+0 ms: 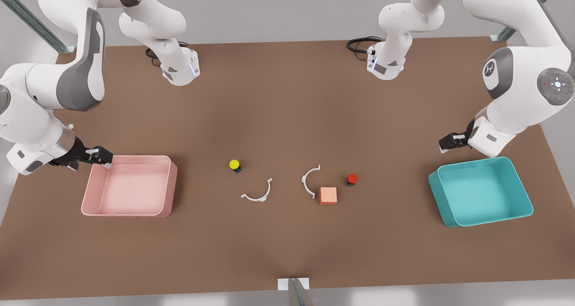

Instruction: Place the red button in the blue storage box with the left arm, and place the yellow button in the pink storage box with the right arm

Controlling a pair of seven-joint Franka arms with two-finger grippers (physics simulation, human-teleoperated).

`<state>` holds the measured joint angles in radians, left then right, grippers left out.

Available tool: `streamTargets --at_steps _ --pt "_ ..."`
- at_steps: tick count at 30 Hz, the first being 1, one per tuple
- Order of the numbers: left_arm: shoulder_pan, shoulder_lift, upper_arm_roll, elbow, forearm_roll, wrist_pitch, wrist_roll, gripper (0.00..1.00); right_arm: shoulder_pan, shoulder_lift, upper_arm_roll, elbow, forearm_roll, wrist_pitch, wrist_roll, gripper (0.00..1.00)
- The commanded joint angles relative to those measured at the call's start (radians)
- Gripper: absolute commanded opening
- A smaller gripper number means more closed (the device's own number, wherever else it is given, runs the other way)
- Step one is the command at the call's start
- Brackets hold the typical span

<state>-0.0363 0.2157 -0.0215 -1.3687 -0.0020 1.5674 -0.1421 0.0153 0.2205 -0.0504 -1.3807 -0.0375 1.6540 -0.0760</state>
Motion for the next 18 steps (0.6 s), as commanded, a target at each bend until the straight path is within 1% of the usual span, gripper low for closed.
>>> streamTargets --at_steps 1,2,3,4,5,6,7,9,11,12,13,15,16,17,18 --pt "0.001 -0.001 0.000 0.000 0.000 0.002 0.239 1.00 0.000 -0.001 0.000 0.002 0.001 0.000 -0.002 1.00" --pt "-0.004 -0.002 0.000 0.000 0.000 0.000 0.237 1.00 0.000 -0.001 0.000 0.005 0.001 0.000 -0.002 1.00" --pt "-0.004 -0.001 0.000 -0.001 0.000 0.000 0.155 1.00 0.000 -0.001 0.000 0.005 0.001 0.000 -0.001 1.00" --pt "-0.027 0.011 -0.002 -0.003 -0.001 0.011 0.016 1.00 0.009 0.000 0.007 0.002 0.018 0.003 0.024 1.00" --pt "-0.050 0.034 -0.002 -0.003 -0.007 0.016 0.001 1.00 0.015 0.000 0.011 0.002 0.053 0.018 0.091 1.00" --pt "-0.083 0.063 -0.002 -0.004 -0.019 0.036 -0.011 1.00 0.020 0.000 0.015 0.000 0.054 0.020 0.085 1.00" --pt "-0.129 0.082 -0.002 -0.004 -0.020 0.037 -0.048 1.00 0.023 0.007 0.044 -0.003 0.051 0.032 0.097 1.00" --pt "-0.229 0.171 -0.002 -0.004 -0.021 0.138 -0.157 1.00 0.070 0.036 0.058 -0.003 0.050 0.049 0.096 1.00" --pt "-0.290 0.255 -0.001 -0.010 -0.020 0.259 -0.244 1.00 0.127 0.077 0.058 -0.003 0.053 0.078 0.123 1.00" --pt "-0.290 0.258 0.000 -0.059 -0.021 0.324 -0.246 1.00 0.176 0.096 0.058 -0.008 0.045 0.085 0.203 1.00" --pt "-0.290 0.246 0.000 -0.147 -0.020 0.416 -0.246 1.00 0.222 0.126 0.060 -0.018 0.025 0.116 0.282 1.00" --pt "-0.304 0.255 -0.002 -0.153 -0.021 0.430 -0.271 1.00 0.221 0.128 0.106 -0.129 0.030 0.219 0.315 1.00" --pt "-0.307 0.255 -0.002 -0.177 -0.021 0.466 -0.289 1.00 0.221 0.126 0.122 -0.176 0.030 0.263 0.328 1.00" --pt "-0.327 0.258 0.000 -0.224 -0.021 0.528 -0.330 1.00 0.221 0.128 0.138 -0.208 0.030 0.268 0.354 1.00" --pt "-0.338 0.275 0.000 -0.231 -0.021 0.548 -0.358 1.00 0.221 0.128 0.152 -0.268 0.030 0.326 0.375 1.00"
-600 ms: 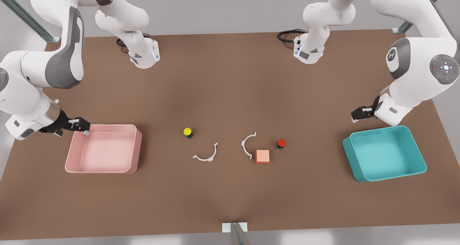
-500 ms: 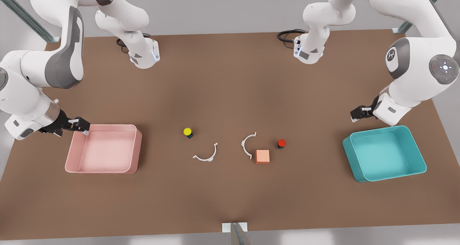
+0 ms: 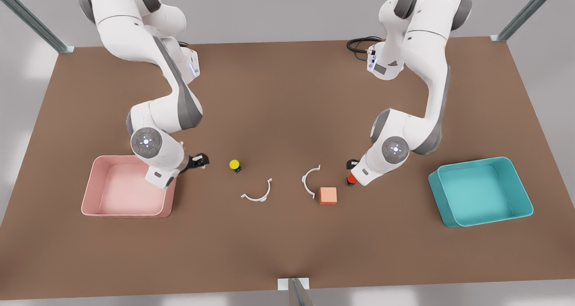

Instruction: Place the red button in the blue storage box with the left arm, and place the yellow button in the pink storage box with the right arm

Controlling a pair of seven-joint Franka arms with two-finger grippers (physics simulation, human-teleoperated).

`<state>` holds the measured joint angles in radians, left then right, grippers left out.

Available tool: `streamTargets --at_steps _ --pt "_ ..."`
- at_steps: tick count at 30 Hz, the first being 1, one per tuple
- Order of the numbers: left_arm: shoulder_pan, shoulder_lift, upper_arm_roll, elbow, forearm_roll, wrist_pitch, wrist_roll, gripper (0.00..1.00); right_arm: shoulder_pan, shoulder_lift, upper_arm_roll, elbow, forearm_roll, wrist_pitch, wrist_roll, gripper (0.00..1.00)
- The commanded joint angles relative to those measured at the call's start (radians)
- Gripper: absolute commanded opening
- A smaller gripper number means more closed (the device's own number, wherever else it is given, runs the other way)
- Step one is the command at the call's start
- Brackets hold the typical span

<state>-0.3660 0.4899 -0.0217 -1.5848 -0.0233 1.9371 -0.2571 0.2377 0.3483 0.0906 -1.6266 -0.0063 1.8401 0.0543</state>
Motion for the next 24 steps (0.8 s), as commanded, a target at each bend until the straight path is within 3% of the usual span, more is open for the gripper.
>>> streamTargets --at_steps 1,7,11,17,18,21,24 --pt "-0.013 0.019 0.000 -0.015 0.000 0.195 -0.258 1.00 0.002 0.000 0.018 -0.073 -0.001 0.202 0.294 1.00" --pt "-0.024 0.122 0.000 -0.055 0.003 0.333 -0.261 1.00 0.000 0.000 0.117 -0.157 -0.008 0.248 0.510 0.99" --pt "-0.036 0.108 0.003 -0.185 0.009 0.444 -0.258 1.00 0.066 0.047 0.117 -0.164 -0.009 0.304 0.611 1.00" --pt "-0.051 0.151 0.003 -0.213 0.009 0.502 -0.264 0.99 0.126 0.115 0.117 -0.167 -0.044 0.335 0.690 1.00" --pt "-0.053 0.154 0.003 -0.213 0.009 0.505 -0.264 0.96 0.121 0.121 0.115 -0.167 -0.044 0.337 0.690 1.00" --pt "-0.054 0.161 0.003 -0.213 0.008 0.507 -0.266 0.69 0.121 0.149 0.115 -0.171 -0.064 0.352 0.690 1.00" --pt "-0.053 0.170 0.003 -0.213 0.008 0.507 -0.271 0.67 0.117 0.149 0.113 -0.226 -0.080 0.401 0.690 1.00"
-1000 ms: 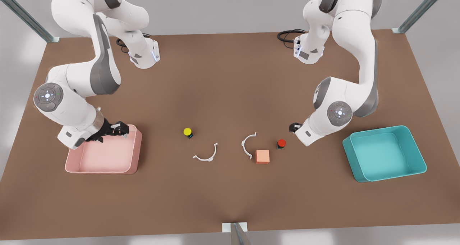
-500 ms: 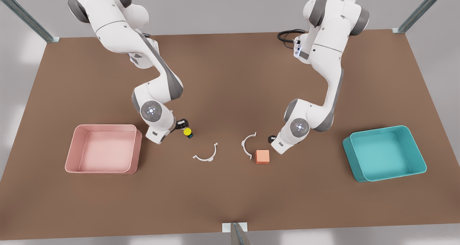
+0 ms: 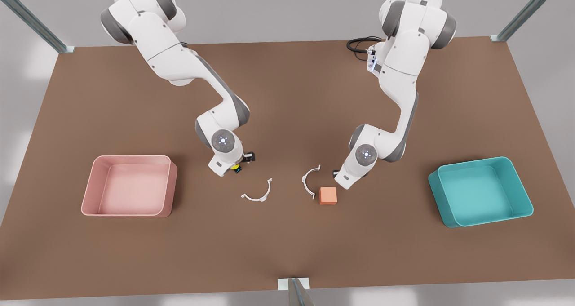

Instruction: Place the red button in the blue storage box with the left arm, and place the yellow button in the pink storage box with the right arm

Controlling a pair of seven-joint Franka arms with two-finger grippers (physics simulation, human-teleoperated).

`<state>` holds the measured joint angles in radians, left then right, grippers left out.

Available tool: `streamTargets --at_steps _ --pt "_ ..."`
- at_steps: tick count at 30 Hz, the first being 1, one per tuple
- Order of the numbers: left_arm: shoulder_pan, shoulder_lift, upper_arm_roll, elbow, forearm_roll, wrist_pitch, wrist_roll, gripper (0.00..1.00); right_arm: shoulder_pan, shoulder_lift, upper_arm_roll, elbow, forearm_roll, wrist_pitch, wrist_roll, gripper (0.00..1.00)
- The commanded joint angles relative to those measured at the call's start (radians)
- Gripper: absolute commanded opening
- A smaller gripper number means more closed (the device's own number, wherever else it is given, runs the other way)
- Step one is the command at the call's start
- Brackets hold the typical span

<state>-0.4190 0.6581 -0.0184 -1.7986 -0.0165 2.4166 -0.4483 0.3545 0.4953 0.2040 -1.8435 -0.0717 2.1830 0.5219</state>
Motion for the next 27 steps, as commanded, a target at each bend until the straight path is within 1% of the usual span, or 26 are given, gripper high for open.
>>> streamTargets --at_steps 1,4,6,8,10,11,12,13,15,17,18,21,22,23,26,27 --pt "0.000 0.002 0.000 0.001 0.001 0.027 -0.079 0.63 -0.003 -0.008 0.000 -0.031 -0.014 0.060 0.222 1.00" --pt "0.000 0.002 0.000 0.002 0.000 0.027 -0.079 0.53 -0.003 -0.018 0.000 -0.054 -0.016 0.063 0.222 1.00" --pt "0.002 0.002 -0.002 0.002 0.000 0.027 -0.079 0.52 -0.005 0.002 0.000 -0.053 -0.016 0.106 0.222 1.00" --pt "0.006 -0.023 0.002 0.001 0.000 0.021 -0.078 0.52 -0.006 0.012 -0.001 -0.054 -0.016 0.130 0.222 0.96" --pt "0.006 -0.092 0.014 -0.064 0.001 0.018 -0.066 0.52 -0.008 0.020 -0.008 -0.074 -0.016 0.170 0.222 0.96" --pt "0.020 -0.141 0.020 -0.110 0.001 0.018 -0.036 0.52 -0.008 0.025 -0.009 -0.120 -0.016 0.257 0.221 0.96" --pt "0.034 -0.184 0.020 -0.148 0.001 0.016 -0.010 0.52 -0.012 0.032 -0.011 -0.122 -0.016 0.268 0.220 0.96" --pt "0.060 -0.222 0.020 -0.166 0.001 -0.011 0.031 0.52 -0.011 0.045 -0.011 -0.126 -0.016 0.287 0.220 0.96" --pt "0.129 -0.307 0.020 -0.179 0.001 -0.139 0.178 0.52 -0.012 0.052 -0.011 -0.135 -0.016 0.311 0.220 0.95" --pt "0.207 -0.382 0.018 -0.242 -0.002 -0.157 0.338 0.52 -0.014 0.066 -0.011 -0.135 -0.016 0.333 0.220 0.93" --pt "0.244 -0.400 0.018 -0.242 -0.002 -0.191 0.413 0.52 -0.014 0.066 -0.011 -0.135 -0.016 0.334 0.220 0.92" --pt "0.384 -0.414 0.018 -0.237 -0.003 -0.217 0.717 0.52 -0.014 0.069 -0.011 -0.135 -0.016 0.345 0.220 0.76" --pt "0.420 -0.411 0.018 -0.231 -0.003 -0.215 0.796 0.52 -0.014 0.069 -0.011 -0.135 -0.016 0.345 0.220 0.72" --pt "0.446 -0.405 0.018 -0.217 -0.005 -0.215 0.854 0.52 -0.014 0.071 -0.011 -0.135 -0.016 0.345 0.220 0.71" --pt "0.534 -0.347 0.018 -0.118 -0.003 -0.215 1.091 0.52 -0.016 0.072 -0.011 -0.135 -0.036 0.345 0.220 0.57" --pt "0.560 -0.316 0.018 -0.068 -0.002 -0.215 1.164 0.52 -0.016 0.072 -0.011 -0.135 -0.036 0.345 0.220 0.57"
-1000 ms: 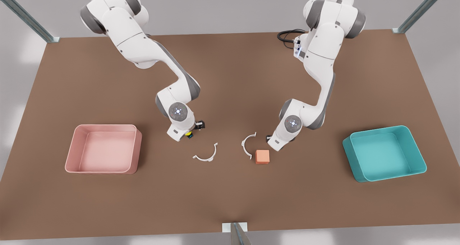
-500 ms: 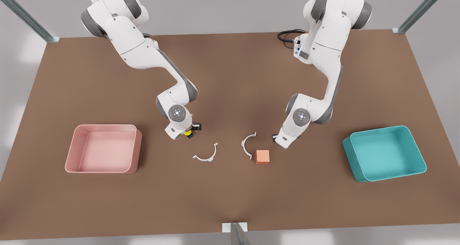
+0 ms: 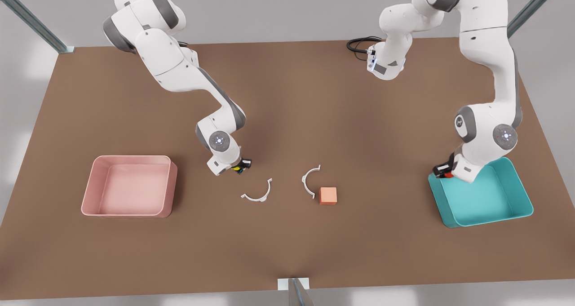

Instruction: Place the red button in the blue storage box with the left arm, and place the yellow button in the pink storage box with the right arm

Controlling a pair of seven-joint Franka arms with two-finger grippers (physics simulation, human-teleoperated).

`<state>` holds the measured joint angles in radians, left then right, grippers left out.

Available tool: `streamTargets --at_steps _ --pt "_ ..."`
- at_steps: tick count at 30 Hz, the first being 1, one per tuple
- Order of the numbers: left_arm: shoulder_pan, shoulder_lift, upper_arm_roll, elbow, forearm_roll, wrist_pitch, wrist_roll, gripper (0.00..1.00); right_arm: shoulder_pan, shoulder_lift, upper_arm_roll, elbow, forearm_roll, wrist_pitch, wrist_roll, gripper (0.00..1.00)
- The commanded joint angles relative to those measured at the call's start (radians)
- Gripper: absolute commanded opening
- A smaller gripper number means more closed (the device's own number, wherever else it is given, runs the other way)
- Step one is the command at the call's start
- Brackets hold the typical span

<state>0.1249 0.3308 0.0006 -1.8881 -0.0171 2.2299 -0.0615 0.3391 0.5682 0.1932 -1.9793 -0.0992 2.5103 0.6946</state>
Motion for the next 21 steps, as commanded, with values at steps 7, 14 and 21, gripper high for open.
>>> streamTargets --at_steps 7,14,21 --pt "0.104 0.197 0.007 0.235 0.002 -0.029 1.026 0.52 -0.015 -0.045 0.000 0.085 -0.010 -0.102 0.019 0.57" --pt "0.119 0.275 0.064 0.241 -0.003 -0.026 1.026 1.00 -0.215 -0.085 -0.001 0.298 -0.008 -0.274 -0.372 0.57" --pt "-0.077 -0.022 0.058 0.256 -0.003 -0.279 0.172 1.00 -0.364 -0.070 -0.094 0.435 -0.005 -0.544 -0.696 0.57"
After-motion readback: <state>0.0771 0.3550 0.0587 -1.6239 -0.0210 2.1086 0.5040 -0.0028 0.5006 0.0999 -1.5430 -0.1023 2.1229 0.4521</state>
